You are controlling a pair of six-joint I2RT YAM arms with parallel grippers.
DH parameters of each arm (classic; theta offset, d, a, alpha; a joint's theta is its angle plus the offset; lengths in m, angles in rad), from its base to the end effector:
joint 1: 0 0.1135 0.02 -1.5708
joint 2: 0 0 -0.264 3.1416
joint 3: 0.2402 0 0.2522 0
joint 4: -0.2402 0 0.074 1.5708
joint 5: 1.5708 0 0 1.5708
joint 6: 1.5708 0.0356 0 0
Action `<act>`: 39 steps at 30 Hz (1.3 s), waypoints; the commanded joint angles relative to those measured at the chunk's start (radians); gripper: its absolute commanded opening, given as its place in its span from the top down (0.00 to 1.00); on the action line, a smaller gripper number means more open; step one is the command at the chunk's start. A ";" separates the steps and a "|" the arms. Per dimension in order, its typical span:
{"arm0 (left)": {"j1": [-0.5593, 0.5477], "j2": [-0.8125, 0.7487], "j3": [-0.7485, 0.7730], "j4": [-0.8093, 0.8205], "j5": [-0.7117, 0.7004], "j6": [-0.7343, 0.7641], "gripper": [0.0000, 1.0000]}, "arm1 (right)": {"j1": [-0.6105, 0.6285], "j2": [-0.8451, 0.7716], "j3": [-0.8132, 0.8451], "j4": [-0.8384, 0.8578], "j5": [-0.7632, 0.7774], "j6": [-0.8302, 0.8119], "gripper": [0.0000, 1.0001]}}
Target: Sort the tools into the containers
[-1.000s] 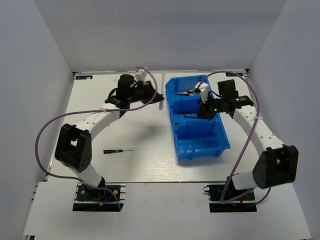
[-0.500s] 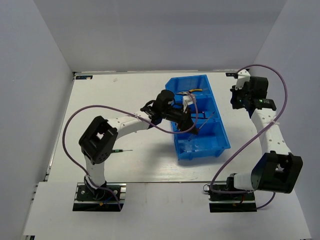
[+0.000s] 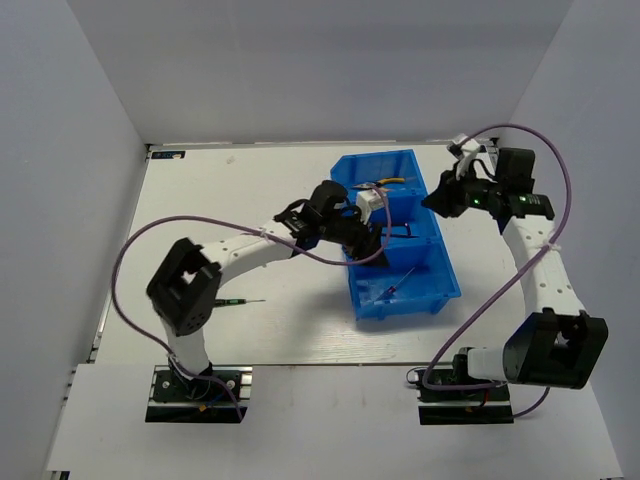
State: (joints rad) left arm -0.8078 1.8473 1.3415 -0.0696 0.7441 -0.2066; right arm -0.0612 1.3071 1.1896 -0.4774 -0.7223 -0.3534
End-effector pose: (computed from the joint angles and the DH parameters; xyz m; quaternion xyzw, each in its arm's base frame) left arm 0.2725 -0.3199 0.2468 0.4081 0.7305 -0.4952 0.2336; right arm 0.2858 0.0061 0.3428 -0.2842 0.7934 0.2152 0.4934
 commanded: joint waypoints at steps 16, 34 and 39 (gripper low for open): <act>0.121 -1.414 -0.524 -0.580 -1.326 -0.694 0.00 | 0.927 0.726 0.582 -0.314 0.144 -0.043 0.48; 0.121 -1.425 -0.367 -0.440 -1.083 -0.355 0.00 | 1.262 1.049 0.834 0.000 0.517 0.087 0.42; 0.121 -1.467 -0.390 -0.450 -1.056 -0.367 0.00 | 1.259 1.087 0.878 0.022 0.560 0.060 0.42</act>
State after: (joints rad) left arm -0.6830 0.3943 0.9642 -0.5003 -0.3496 -0.5758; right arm 1.2095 2.3764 2.0151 -0.5095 -0.2279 -0.2893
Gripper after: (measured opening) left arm 0.993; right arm 0.578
